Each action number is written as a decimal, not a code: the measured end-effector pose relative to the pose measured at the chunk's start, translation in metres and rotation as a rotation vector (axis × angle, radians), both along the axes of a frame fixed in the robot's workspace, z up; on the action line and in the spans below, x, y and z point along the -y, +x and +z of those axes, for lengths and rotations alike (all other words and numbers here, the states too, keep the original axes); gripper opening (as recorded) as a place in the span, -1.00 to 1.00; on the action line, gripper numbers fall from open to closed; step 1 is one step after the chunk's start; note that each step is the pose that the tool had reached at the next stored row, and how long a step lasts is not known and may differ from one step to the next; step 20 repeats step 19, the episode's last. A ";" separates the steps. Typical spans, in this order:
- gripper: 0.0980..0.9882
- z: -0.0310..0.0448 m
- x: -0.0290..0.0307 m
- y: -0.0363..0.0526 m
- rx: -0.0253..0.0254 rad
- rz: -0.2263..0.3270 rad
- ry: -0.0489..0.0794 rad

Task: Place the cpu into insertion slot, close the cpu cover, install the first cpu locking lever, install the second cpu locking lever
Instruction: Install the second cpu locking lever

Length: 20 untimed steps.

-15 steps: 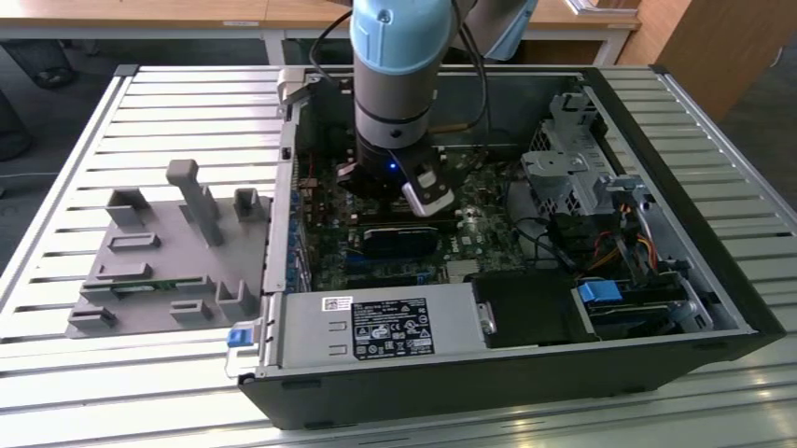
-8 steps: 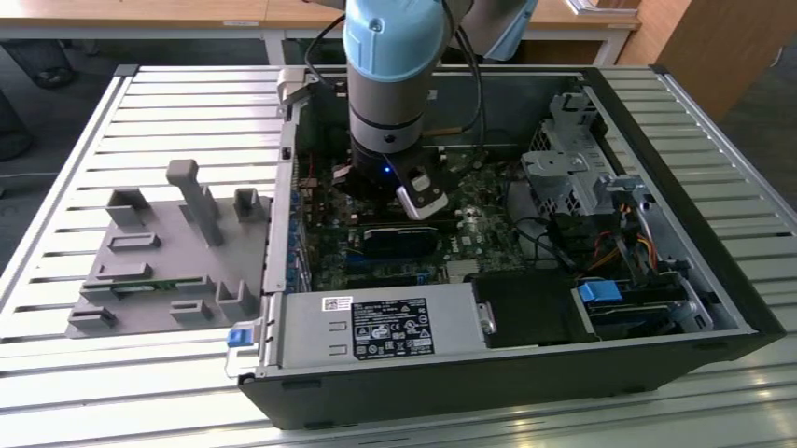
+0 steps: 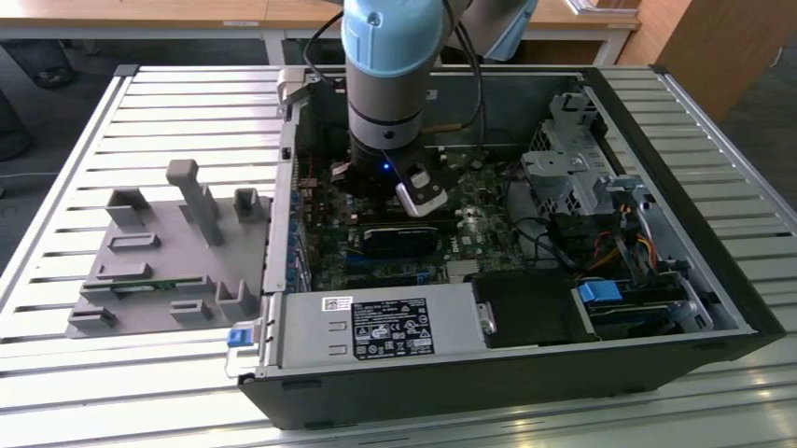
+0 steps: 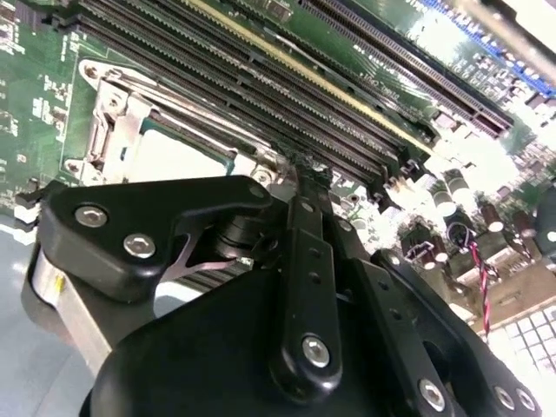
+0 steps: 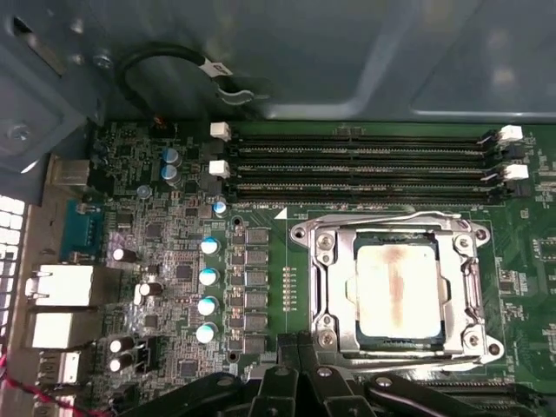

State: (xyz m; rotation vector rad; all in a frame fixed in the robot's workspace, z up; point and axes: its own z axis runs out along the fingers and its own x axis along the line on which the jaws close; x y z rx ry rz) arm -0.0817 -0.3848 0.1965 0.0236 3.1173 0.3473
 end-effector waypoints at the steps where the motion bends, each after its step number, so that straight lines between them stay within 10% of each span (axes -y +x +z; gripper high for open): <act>1: -0.98 0.0019 0.0000 0.0000 0.0000 0.000 0.000; 20: -0.98 0.0372 -0.0006 0.0001 0.0000 0.000 0.002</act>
